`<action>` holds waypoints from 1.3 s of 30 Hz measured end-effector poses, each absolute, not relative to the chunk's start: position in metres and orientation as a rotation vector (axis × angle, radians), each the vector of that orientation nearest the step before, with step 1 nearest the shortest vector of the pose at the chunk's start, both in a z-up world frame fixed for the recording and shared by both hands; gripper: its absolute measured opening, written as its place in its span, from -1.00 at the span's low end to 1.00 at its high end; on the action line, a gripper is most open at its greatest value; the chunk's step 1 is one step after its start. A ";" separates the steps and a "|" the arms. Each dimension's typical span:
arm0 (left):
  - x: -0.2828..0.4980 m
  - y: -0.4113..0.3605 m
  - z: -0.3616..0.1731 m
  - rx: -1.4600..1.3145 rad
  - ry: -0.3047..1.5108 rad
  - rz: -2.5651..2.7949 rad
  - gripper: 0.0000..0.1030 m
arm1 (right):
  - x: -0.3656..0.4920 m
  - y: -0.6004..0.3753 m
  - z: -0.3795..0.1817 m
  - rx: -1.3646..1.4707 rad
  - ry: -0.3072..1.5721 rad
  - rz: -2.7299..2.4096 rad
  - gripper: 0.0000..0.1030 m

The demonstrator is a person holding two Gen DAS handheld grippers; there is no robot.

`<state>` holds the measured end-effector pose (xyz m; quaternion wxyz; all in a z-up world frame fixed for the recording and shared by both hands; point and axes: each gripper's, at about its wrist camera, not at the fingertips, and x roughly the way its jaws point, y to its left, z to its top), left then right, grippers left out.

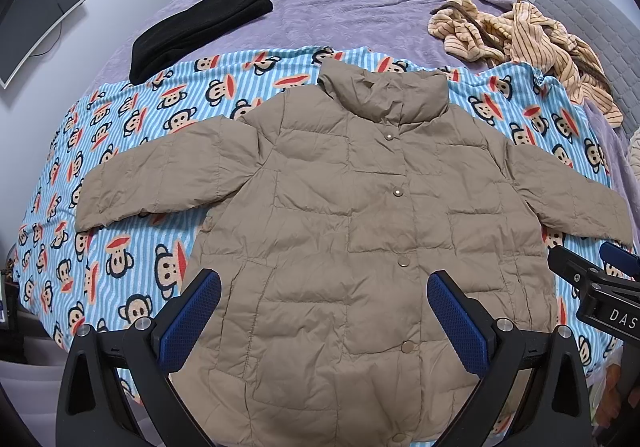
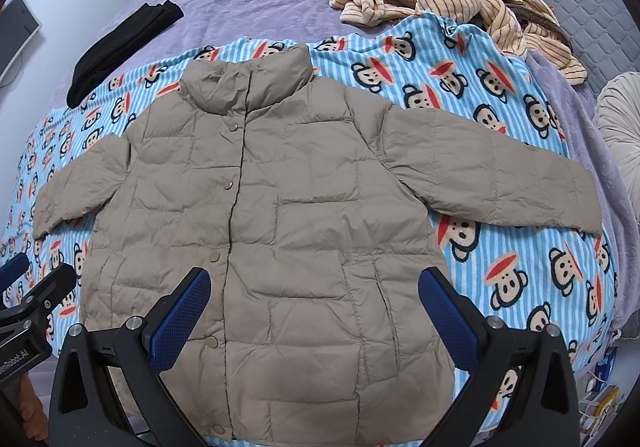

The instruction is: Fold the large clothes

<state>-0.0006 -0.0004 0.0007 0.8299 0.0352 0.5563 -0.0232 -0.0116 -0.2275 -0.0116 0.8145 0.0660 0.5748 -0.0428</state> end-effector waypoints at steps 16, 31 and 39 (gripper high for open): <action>-0.001 0.000 0.001 0.075 1.181 -0.049 1.00 | -0.011 -0.226 -0.011 0.138 1.227 -0.092 1.00; -0.002 0.000 0.001 0.072 1.179 -0.047 1.00 | -0.010 -0.226 -0.013 0.139 1.227 -0.092 1.00; 0.005 0.000 0.002 0.067 1.173 -0.052 1.00 | -0.009 -0.226 -0.013 0.139 1.228 -0.093 1.00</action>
